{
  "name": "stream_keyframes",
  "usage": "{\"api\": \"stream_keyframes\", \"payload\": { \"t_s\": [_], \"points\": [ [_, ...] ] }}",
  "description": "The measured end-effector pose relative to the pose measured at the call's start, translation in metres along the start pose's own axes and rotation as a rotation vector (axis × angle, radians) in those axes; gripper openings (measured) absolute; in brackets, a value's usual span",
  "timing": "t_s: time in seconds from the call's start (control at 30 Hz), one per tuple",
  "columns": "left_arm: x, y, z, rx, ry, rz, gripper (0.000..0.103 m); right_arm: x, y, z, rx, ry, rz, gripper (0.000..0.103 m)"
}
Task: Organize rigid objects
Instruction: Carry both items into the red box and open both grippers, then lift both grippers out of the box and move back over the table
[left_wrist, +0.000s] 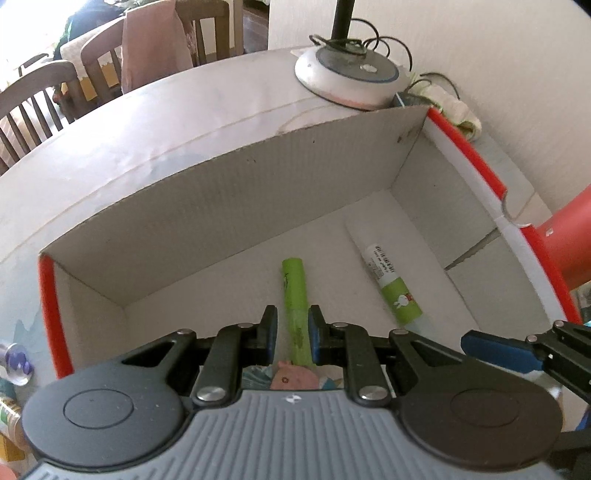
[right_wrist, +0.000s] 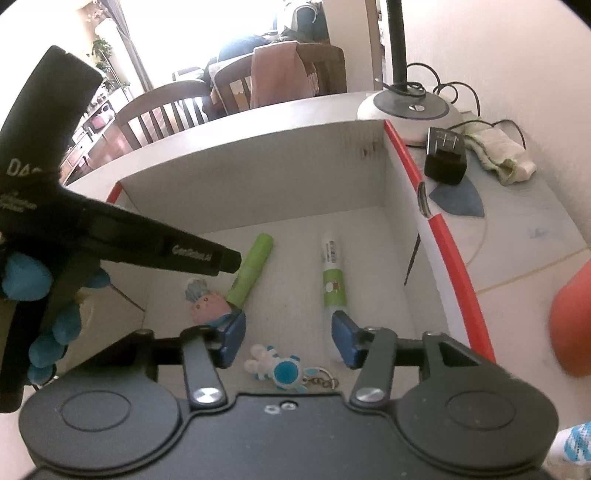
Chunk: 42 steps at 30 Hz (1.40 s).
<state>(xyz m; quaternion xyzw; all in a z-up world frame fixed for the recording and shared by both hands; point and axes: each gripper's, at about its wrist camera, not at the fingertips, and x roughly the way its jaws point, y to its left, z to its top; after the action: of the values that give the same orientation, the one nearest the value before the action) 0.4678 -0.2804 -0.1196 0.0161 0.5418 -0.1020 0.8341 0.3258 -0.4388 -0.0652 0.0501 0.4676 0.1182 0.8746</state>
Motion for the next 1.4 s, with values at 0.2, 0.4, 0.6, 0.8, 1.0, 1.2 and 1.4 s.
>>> {"api": "stream_keyframes", "payload": {
  "t_s": [0.2, 0.4, 0.6, 0.8, 1.0, 1.2, 1.4],
  "points": [
    [-0.019, -0.001, -0.007, -0.002, -0.032, -0.002, 0.017, -0.010, 0.004, -0.001, -0.011, -0.022, 0.013, 0.064],
    [-0.042, 0.001, -0.014, -0.010, -0.073, -0.012, 0.017, -0.025, 0.012, -0.003, -0.030, -0.056, 0.049, 0.071],
    [-0.067, 0.007, -0.028, -0.010, -0.120, -0.019, 0.017, -0.039, 0.025, -0.004, -0.059, -0.084, 0.072, 0.077],
    [-0.091, 0.014, -0.048, -0.015, -0.162, -0.020, 0.017, -0.055, 0.041, -0.007, -0.099, -0.117, 0.105, 0.080],
    [-0.115, 0.027, -0.075, -0.038, -0.192, -0.045, 0.017, -0.075, 0.061, -0.016, -0.134, -0.151, 0.152, 0.083],
    [-0.143, 0.041, -0.107, -0.052, -0.222, -0.053, 0.017, -0.088, 0.086, -0.026, -0.173, -0.162, 0.196, 0.085],
    [-0.167, 0.060, -0.138, -0.086, -0.260, -0.036, 0.017, -0.094, 0.119, -0.035, -0.217, -0.161, 0.224, 0.085]
  ]
}}
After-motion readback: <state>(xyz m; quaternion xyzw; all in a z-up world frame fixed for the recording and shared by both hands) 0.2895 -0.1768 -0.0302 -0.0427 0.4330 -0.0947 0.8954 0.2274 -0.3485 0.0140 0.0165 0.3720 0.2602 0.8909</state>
